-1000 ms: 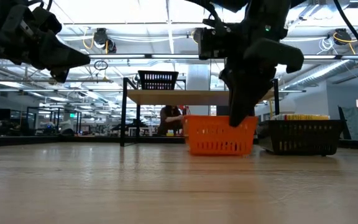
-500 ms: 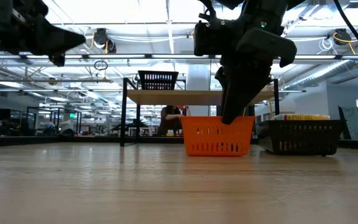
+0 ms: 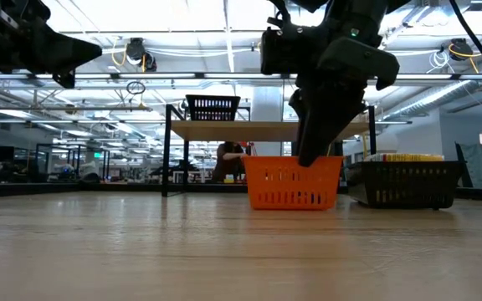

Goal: Pick & Place Office Desk Supplies
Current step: Put the orange bin with spring keychains on the shelf

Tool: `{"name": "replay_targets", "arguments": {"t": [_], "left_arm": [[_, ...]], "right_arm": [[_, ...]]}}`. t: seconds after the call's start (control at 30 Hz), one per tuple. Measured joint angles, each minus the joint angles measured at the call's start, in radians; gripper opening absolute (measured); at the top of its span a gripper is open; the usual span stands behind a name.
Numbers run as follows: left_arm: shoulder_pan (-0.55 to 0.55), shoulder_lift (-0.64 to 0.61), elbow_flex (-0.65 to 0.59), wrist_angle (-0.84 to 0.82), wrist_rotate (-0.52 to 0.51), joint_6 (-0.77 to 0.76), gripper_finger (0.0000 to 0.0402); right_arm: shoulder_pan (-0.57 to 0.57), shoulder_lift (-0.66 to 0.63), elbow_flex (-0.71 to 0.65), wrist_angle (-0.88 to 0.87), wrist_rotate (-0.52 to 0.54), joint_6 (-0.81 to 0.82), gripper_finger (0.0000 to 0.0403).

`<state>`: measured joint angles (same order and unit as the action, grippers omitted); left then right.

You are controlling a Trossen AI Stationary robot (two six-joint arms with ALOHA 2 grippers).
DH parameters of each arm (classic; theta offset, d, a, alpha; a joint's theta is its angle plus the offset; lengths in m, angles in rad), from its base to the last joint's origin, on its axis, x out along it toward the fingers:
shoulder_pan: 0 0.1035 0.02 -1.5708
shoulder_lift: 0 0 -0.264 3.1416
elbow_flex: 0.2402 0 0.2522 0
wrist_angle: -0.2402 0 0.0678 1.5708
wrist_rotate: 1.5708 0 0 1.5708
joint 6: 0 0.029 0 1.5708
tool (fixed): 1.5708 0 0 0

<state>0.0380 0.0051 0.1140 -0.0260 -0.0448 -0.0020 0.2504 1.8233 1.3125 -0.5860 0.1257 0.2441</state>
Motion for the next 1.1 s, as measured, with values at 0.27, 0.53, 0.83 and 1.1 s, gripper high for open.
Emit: {"name": "replay_targets", "arguments": {"t": [0.27,0.53,0.83,1.1], "left_arm": [[0.0,0.0,0.0,-0.004,0.019,-0.007,0.0024],[0.0,0.0,0.0,-0.004,0.019,-0.007,0.0024],[0.0,0.0,0.0,-0.004,0.019,-0.007,0.0024],[0.0,0.0,0.0,-0.004,0.02,-0.007,0.0024]], "right_arm": [[0.0,0.0,0.0,0.011,0.0,-0.001,0.0091],[0.0,0.0,0.0,0.011,0.0,-0.002,0.0091],[0.0,0.0,0.0,0.011,0.0,-0.001,0.0091],[0.0,0.0,0.0,0.011,0.0,-0.002,0.0095]]}}
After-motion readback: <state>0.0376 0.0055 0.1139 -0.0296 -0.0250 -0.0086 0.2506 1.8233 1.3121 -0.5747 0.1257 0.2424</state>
